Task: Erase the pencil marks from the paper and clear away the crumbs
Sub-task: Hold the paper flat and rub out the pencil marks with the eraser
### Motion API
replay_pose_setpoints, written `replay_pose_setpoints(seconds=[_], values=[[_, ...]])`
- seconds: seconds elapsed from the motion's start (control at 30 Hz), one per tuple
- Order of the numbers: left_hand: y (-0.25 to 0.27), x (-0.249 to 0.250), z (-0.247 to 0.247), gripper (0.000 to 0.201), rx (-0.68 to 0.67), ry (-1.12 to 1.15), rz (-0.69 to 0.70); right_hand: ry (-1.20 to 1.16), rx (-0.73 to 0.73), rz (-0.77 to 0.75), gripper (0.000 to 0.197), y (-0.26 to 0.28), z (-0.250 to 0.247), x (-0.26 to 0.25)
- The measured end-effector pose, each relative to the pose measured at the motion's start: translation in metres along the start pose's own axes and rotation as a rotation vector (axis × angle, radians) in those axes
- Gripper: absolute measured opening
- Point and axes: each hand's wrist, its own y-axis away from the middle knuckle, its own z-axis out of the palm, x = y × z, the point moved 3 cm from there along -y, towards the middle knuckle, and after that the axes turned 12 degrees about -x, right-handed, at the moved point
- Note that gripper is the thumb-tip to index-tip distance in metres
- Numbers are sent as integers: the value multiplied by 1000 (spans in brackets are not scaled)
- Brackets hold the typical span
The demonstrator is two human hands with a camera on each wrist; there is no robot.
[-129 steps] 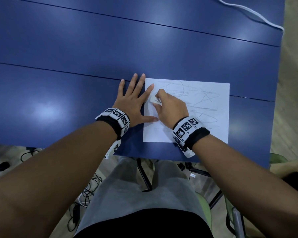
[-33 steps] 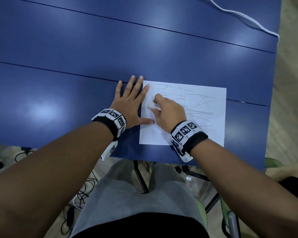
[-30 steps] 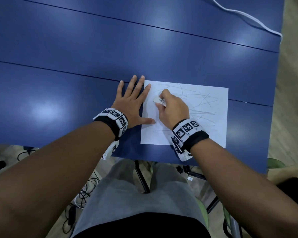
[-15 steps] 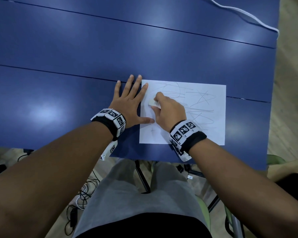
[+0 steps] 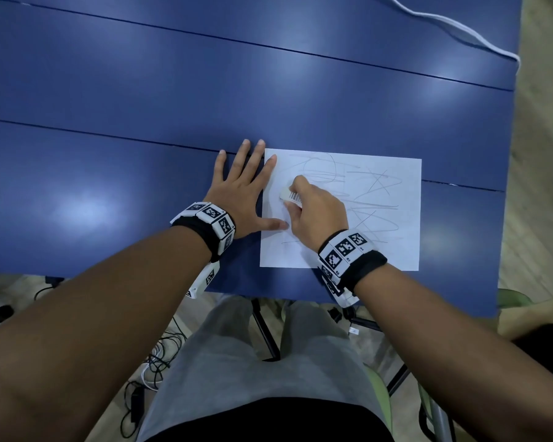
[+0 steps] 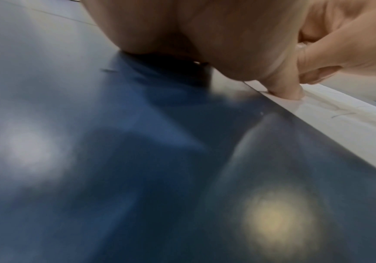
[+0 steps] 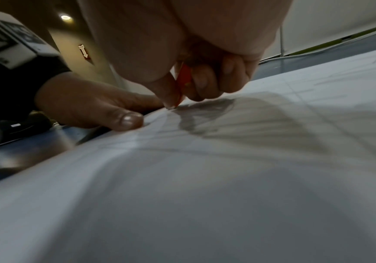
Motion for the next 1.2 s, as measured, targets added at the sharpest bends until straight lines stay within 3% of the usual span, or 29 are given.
replay_pose_setpoints(seconds=[0.17,0.3,0.43,0.57,0.73,0.9,1.03,1.2], values=[[-1,1,0,126,-5,0,-2,-22,44,46,23,-5,-6,5],[0,0,0,126,1,-2,-1,0,-17,2,21,0,0,-1],[-1,0,-1,127,-6,-2,-4,-43,61,45,22,-4,-7,5],[1,0,0,126,15,-4,6,-10,-24,-20,19,3,2,-5],[-1,1,0,126,7,-3,-1,-40,58,67,22,-6,-9,4],[0,1,0,125,25,-1,10,-26,-22,-39,19,0,1,-9],[-1,2,0,127,11,-8,-3,-39,56,77,20,-9,-11,2],[0,1,0,125,17,-4,6,-14,-18,-3,18,-4,-5,-5]])
